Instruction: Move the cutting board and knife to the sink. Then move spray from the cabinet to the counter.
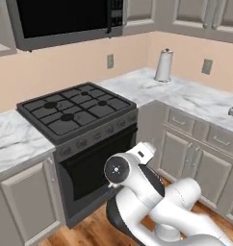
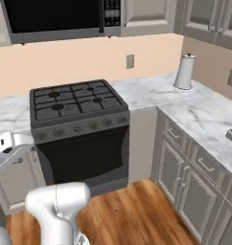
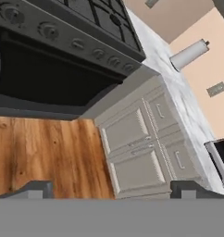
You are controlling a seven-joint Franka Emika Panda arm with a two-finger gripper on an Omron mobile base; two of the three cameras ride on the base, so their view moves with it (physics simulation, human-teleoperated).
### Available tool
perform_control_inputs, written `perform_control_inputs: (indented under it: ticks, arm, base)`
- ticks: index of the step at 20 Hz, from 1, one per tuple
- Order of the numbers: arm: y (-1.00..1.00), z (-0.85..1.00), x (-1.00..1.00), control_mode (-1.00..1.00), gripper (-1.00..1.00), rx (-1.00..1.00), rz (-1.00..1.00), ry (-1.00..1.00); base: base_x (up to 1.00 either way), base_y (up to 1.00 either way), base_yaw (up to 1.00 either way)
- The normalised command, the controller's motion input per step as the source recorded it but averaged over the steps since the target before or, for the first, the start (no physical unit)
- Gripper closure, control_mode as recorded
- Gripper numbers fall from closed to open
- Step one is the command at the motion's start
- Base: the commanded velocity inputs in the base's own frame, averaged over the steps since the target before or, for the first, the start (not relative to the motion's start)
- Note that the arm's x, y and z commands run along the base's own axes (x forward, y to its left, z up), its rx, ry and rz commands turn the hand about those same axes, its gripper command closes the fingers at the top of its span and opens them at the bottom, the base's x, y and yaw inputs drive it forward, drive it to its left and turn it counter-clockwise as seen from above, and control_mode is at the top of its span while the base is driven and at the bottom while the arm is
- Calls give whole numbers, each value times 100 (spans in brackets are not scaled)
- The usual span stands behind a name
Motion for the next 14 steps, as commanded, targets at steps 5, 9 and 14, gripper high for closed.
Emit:
perform_control_inputs:
  ticks: [5,9,14]
  arm:
    - [0,0,0,100,-100,0,0,0]
    - [0,0,0,100,-100,0,0,0]
    - [0,0,0,100,-100,0,0,0]
  base:
    - [70,22,40]
    - [82,3,36]
    - [66,4,32]
